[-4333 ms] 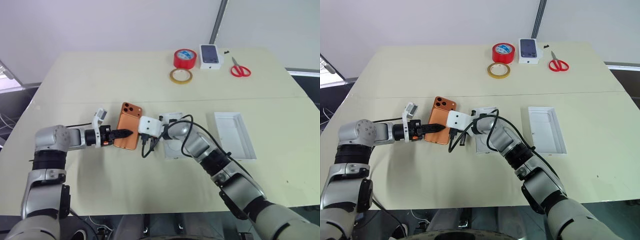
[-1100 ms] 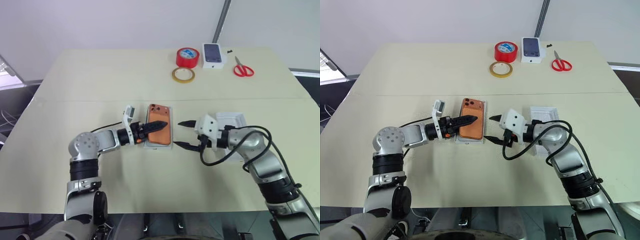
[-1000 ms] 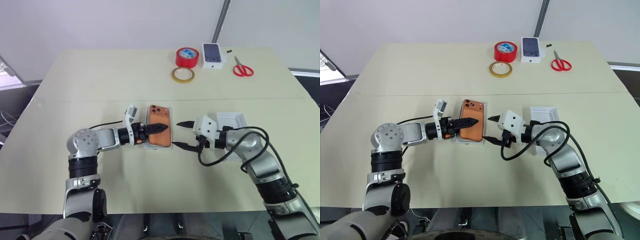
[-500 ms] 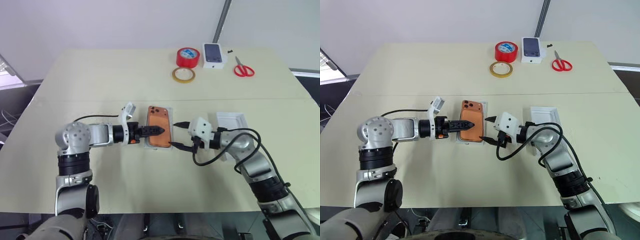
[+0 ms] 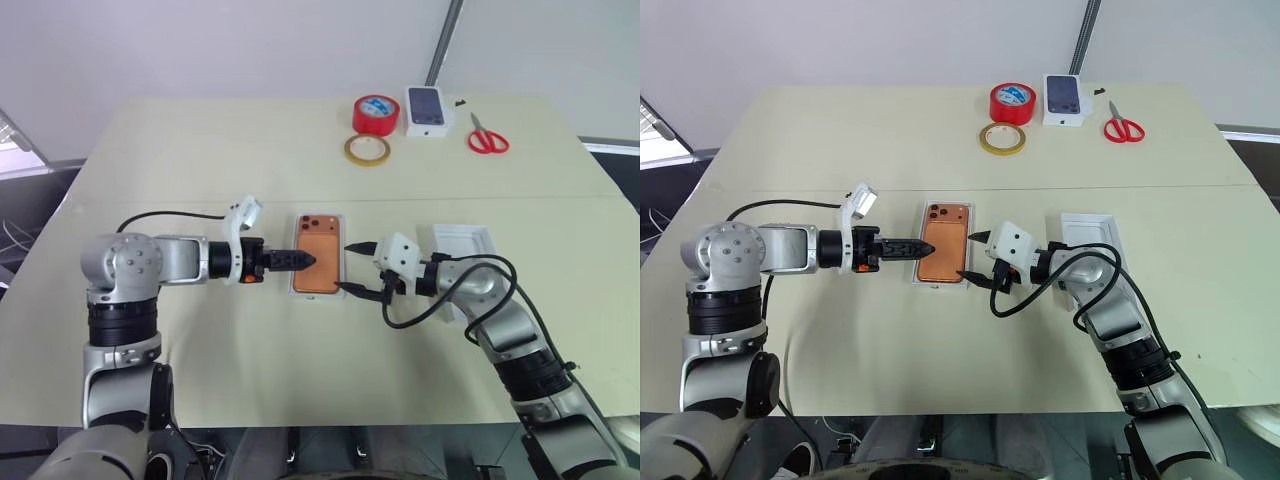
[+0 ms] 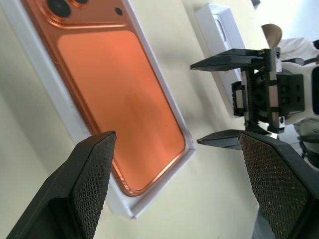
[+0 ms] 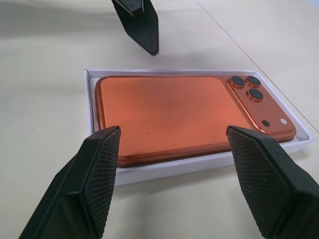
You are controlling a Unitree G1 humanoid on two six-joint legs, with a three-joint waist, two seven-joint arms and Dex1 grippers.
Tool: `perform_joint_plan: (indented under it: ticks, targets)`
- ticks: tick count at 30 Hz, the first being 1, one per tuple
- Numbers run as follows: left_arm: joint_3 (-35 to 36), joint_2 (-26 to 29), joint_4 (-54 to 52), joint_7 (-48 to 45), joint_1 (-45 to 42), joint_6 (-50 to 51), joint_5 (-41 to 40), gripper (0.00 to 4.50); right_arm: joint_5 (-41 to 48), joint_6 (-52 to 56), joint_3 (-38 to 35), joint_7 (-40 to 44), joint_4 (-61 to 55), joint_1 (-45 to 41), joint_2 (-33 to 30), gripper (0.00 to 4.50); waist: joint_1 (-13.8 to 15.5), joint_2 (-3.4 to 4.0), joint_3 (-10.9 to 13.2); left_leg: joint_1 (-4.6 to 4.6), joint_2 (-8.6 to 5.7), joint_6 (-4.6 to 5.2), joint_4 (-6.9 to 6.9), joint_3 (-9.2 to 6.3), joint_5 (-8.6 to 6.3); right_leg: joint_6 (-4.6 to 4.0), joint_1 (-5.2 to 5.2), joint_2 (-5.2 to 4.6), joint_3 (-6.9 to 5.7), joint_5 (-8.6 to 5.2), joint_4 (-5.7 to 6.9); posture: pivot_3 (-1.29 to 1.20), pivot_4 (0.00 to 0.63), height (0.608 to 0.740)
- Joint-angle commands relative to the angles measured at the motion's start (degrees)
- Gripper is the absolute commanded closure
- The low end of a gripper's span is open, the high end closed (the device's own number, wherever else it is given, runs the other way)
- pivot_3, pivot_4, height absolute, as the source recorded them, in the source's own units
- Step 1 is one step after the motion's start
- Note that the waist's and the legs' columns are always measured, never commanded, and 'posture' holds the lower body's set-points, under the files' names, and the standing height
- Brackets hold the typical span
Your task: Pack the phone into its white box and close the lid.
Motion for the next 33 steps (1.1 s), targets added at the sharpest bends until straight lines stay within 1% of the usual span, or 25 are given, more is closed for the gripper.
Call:
perform_joint_plan:
  ticks: [1,2,3,4,6,7,9,10,11,13,15,17,19,22,24,26,28,30,33]
  targets:
    - [-1.8,2.9,-3.5,-2.4,0.2,-5.0,1.2,0.38,0.3,-0.9,-1.3,-0.2,-0.2,-1.3,-0.2,0.92,0.0,0.00,0.0,0.00,0.00,-0.01,-0.01,0.00,0.00,0.00,0.00,0.00,0.00,0.00,0.00,0.00,0.150,0.740]
    - [-0.7,2.6,-2.3,-2.2,0.2,-6.8,1.6,0.61,0.1,-0.8,-1.6,-0.7,0.3,-1.5,-0.2,1.18,0.1,0.00,0.0,0.00,0.00,-0.01,-0.01,0.00,0.00,0.00,0.00,0.00,0.00,0.00,0.00,0.00,0.150,0.740]
    - [-1.4,3.5,-1.3,-2.8,0.7,-10.3,3.5,0.92,-0.9,-1.4,-1.8,-1.4,1.3,-1.8,-0.5,1.51,0.1,0.00,0.0,0.01,0.00,-0.01,0.00,0.00,0.00,0.00,0.01,0.00,0.00,0.00,0.00,0.00,0.150,0.740]
    - [-4.6,5.4,-0.9,-3.9,1.9,-15.6,7.5,1.26,-1.7,-2.0,-1.9,-2.1,2.3,-2.2,-0.7,1.84,0.1,0.00,0.0,0.00,0.00,-0.01,0.00,0.00,0.00,0.00,0.01,0.00,0.00,0.00,-0.01,0.00,0.150,0.740]
    - [-11.8,9.4,0.0,-6.2,4.1,-24.8,15.0,2.25,-2.9,-2.7,-1.9,-3.2,4.0,-2.9,-0.9,2.85,-0.1,0.02,0.0,0.03,0.00,-0.01,-0.01,0.02,0.00,-0.01,0.01,-0.01,0.02,0.00,-0.01,0.00,0.150,0.740]
    - [-15.0,11.0,0.1,-7.3,5.1,-28.9,18.2,2.71,-3.6,-3.4,-1.8,-3.9,4.7,-3.3,-1.0,3.26,-0.1,0.02,0.0,0.04,0.00,-0.02,-0.06,0.02,0.01,-0.01,0.01,0.00,0.02,0.00,-0.01,0.00,0.150,0.740]
    - [-16.4,10.3,1.1,-8.1,5.9,-33.2,20.2,3.59,-5.4,-4.7,-1.4,-5.3,6.5,-4.1,-1.1,4.17,0.0,0.04,0.0,0.04,0.01,-0.03,-0.07,0.02,0.02,-0.01,0.00,0.00,0.02,0.00,-0.02,0.00,0.150,0.740]
    - [-17.7,10.0,1.4,-8.6,6.4,-36.1,21.9,4.08,-6.2,-5.3,-1.1,-5.7,7.3,-4.4,-1.0,4.50,0.2,0.03,0.0,0.03,0.00,-0.03,-0.06,0.03,0.02,-0.01,0.00,0.00,0.03,0.00,-0.02,0.00,0.150,0.740]
    - [-18.5,9.7,1.6,-9.0,6.8,-38.1,23.1,4.40,-6.6,-5.8,-1.0,-5.9,7.8,-4.6,-1.0,4.50,0.3,0.03,0.0,-0.01,0.00,-0.03,-0.04,0.02,0.02,-0.01,0.00,-0.01,0.02,0.00,-0.05,0.00,0.150,0.740]
    - [-20.6,8.1,3.6,-8.3,7.3,-44.8,27.2,4.40,-7.9,-5.9,-0.1,-6.8,8.6,-5.0,-0.3,4.50,0.4,0.03,0.0,-0.05,0.00,0.00,-0.02,0.02,0.00,-0.01,-0.01,-0.03,0.02,0.00,-0.07,0.00,0.150,0.740]
    - [-23.2,7.5,5.3,-10.6,8.3,-50.4,30.3,4.40,-10.1,-6.5,1.0,-8.1,9.8,-5.4,0.2,4.50,0.3,0.03,0.0,-0.06,0.00,0.02,-0.02,0.02,-0.01,-0.01,-0.01,-0.03,0.02,0.00,-0.10,0.00,0.150,0.740]
    - [-23.8,6.1,6.2,-13.1,9.4,-51.0,29.7,4.40,-13.1,-7.9,2.5,-9.3,11.3,-5.8,0.1,4.50,0.0,0.03,0.0,-0.06,0.00,0.02,-0.02,0.03,0.00,-0.01,-0.02,-0.02,0.02,0.00,-0.08,0.00,0.150,0.740]
    - [-25.8,5.6,6.8,-14.3,10.0,-52.2,31.6,4.40,-14.9,-8.7,3.7,-9.7,12.0,-6.0,0.0,4.50,0.1,0.04,0.0,-0.05,0.01,0.02,-0.02,0.04,0.00,-0.01,-0.03,-0.02,0.02,0.00,-0.04,0.00,0.150,0.740]
    - [-28.2,4.0,6.3,-16.5,10.4,-51.6,32.2,4.40,-14.8,-8.5,4.0,-9.4,11.2,-5.8,1.0,4.50,0.1,0.07,0.0,-0.02,0.00,0.03,0.00,0.04,0.00,-0.01,0.02,-0.02,0.02,0.00,-0.03,0.00,0.150,0.740]
    - [-28.9,2.4,5.7,-18.7,10.4,-50.3,31.0,4.40,-14.3,-9.3,4.0,-8.2,9.8,-5.0,0.6,4.50,0.3,0.08,-0.1,0.01,0.00,0.06,0.00,0.04,-0.01,-0.01,0.05,-0.02,0.02,0.00,-0.03,0.00,0.150,0.740]
    - [-29.3,-1.0,7.0,-18.9,10.1,-51.5,31.1,4.40,-13.3,-9.5,3.1,-6.9,7.6,-3.3,-0.8,4.50,0.8,0.11,-0.1,0.01,0.00,0.11,0.03,0.04,-0.04,-0.01,0.09,-0.02,0.00,0.00,-0.03,0.00,0.150,0.740]
    - [-30.1,-3.7,6.5,-20.0,9.8,-51.8,30.8,4.40,-10.2,-8.1,0.9,-4.4,3.0,-0.1,-3.1,4.50,1.7,0.14,-0.1,0.03,-0.03,0.23,0.09,0.04,-0.11,-0.01,0.16,-0.04,0.00,0.00,-0.06,0.00,0.150,0.740]
    - [-30.7,-5.9,6.0,-20.5,9.4,-52.2,31.0,4.40,-7.7,-5.8,-1.7,-2.8,-1.7,3.6,-5.4,4.50,2.2,0.13,-0.1,0.01,-0.10,0.34,0.12,-0.04,-0.17,0.00,0.22,-0.08,0.01,0.00,-0.10,0.00,0.150,0.740]
    - [-31.6,-8.8,6.5,-20.4,8.9,-53.4,32.3,4.40,-6.6,-3.9,-5.0,-1.7,-7.2,9.7,-9.5,4.50,2.9,0.16,-0.1,-0.06,-0.14,0.43,0.14,-0.03,-0.23,0.00,0.24,-0.10,0.02,0.00,-0.28,0.00,0.150,0.740]
